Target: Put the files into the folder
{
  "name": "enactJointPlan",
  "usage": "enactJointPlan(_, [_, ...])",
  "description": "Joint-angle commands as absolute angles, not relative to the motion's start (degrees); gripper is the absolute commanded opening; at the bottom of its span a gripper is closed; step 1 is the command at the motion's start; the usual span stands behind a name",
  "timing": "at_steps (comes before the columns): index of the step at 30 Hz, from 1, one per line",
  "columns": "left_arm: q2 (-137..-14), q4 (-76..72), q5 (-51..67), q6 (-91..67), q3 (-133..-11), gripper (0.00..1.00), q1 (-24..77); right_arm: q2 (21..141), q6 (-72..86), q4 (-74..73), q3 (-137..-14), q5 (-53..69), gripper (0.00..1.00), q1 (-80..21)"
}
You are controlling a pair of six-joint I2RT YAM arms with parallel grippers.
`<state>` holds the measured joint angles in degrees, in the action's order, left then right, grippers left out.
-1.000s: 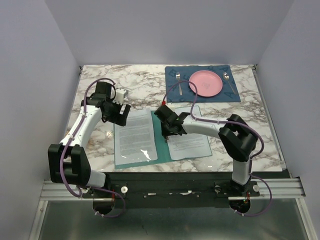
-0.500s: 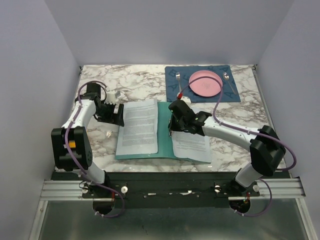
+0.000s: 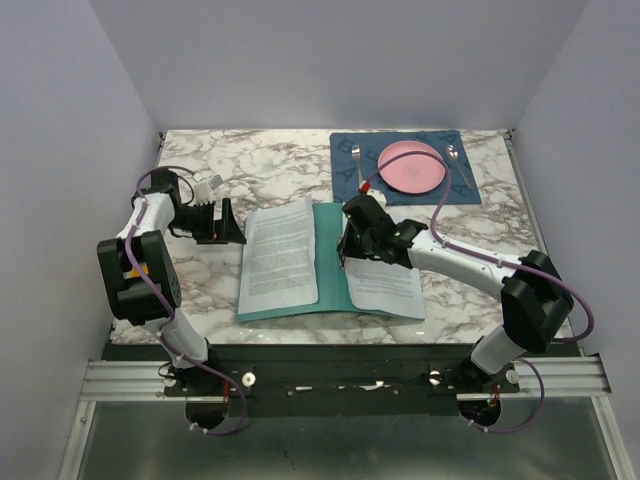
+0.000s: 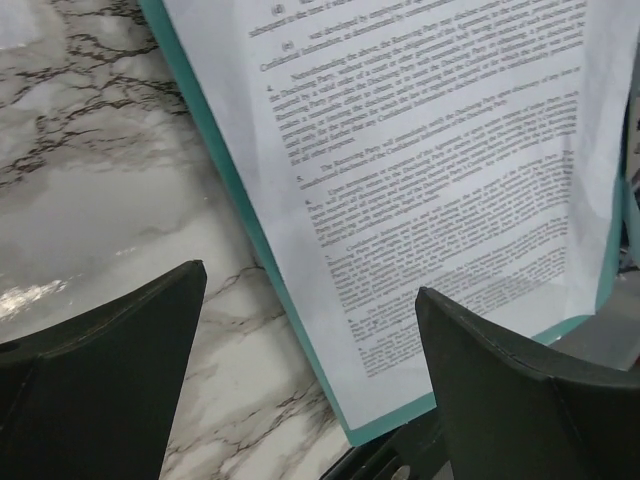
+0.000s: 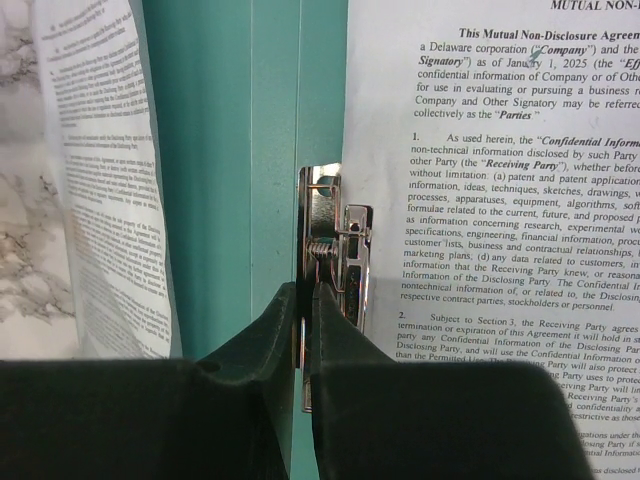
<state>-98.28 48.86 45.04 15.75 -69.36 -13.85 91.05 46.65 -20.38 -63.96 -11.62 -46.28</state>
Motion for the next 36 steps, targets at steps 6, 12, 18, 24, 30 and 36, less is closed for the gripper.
enactJointPlan(6, [-102.4, 51.9, 51.0, 18.5, -70.8, 0.99, -14.3, 88.4, 48.0, -17.0, -64.2, -9.1, 0.0, -44.6])
enactJointPlan(12, [-103.4, 51.6, 51.8, 18.8, -70.4, 0.99, -14.3, 87.8, 49.1, -15.4, -63.0, -6.8, 0.01, -43.4])
enactJointPlan(18, [-104.3, 51.5, 54.2, 20.0, -69.0, 0.99, -14.3, 88.7, 51.2, -12.7, -62.1, -3.5, 0.0, -42.5])
enactJointPlan(24, [-104.1, 52.5, 59.1, 20.0, -68.1, 0.99, -14.2, 90.6, 52.4, -11.1, -62.8, -2.1, 0.01, -42.5])
enactJointPlan(30, [-101.9, 54.6, 62.7, 21.8, -66.5, 0.99, -12.8, 93.2, 53.8, -9.6, -63.5, -1.2, 0.01, -42.5])
enactJointPlan(36, [-100.1, 55.5, 59.7, 22.5, -66.3, 0.99, -13.1, 95.3, 52.5, -9.4, -63.4, -1.1, 0.01, -42.5])
